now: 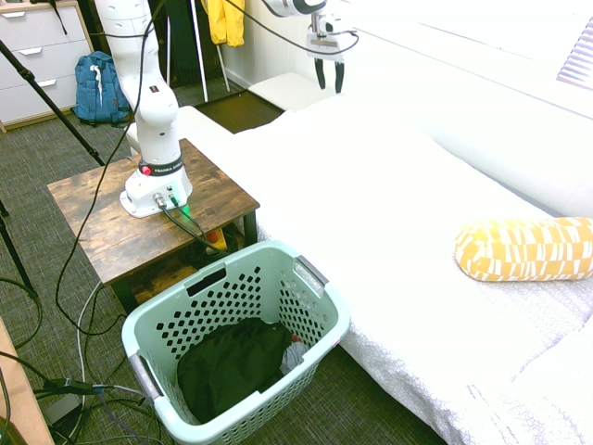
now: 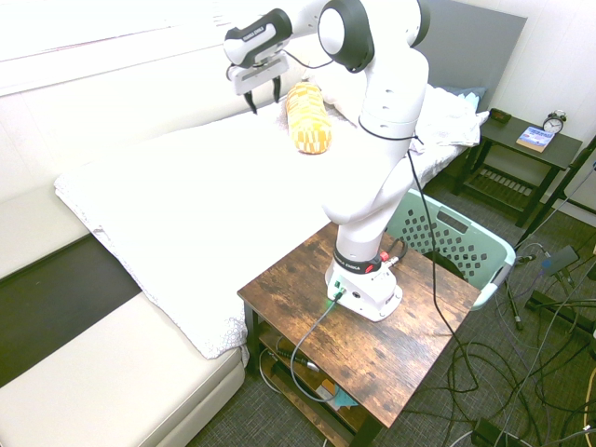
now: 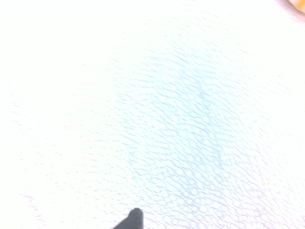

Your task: Put my clothes in the laundry bag

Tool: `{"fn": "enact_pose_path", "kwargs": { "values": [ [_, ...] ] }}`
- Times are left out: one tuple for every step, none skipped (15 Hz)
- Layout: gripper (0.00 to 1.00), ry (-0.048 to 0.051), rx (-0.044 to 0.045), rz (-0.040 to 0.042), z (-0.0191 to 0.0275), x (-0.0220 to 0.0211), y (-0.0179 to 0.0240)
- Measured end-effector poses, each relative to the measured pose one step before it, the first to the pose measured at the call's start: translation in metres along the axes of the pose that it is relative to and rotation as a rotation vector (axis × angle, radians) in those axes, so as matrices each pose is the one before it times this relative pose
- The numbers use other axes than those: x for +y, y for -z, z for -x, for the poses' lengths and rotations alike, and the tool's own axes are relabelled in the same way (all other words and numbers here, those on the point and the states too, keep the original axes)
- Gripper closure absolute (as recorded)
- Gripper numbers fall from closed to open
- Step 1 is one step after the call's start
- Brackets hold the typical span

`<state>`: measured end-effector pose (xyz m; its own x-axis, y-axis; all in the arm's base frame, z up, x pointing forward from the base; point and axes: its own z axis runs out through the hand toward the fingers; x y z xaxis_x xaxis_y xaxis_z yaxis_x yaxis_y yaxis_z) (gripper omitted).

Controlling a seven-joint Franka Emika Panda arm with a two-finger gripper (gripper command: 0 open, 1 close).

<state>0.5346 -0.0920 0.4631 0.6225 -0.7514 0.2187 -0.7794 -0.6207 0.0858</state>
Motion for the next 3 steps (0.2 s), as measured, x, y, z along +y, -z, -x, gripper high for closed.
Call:
{"fn": "enact_pose_path", "kwargs": {
  "values": [
    [0.00, 0.04432, -0.02030, -0.03058, 0.02021, -0.02014, 0.01248],
    [0.00, 0.03925, -0.03786, -0.03741, 0.02074, -0.01757, 0.01030],
    [0.00, 0.03027, -0.04567, -0.03534, 0.01928, -0.01448, 0.00834]
  ]
}}
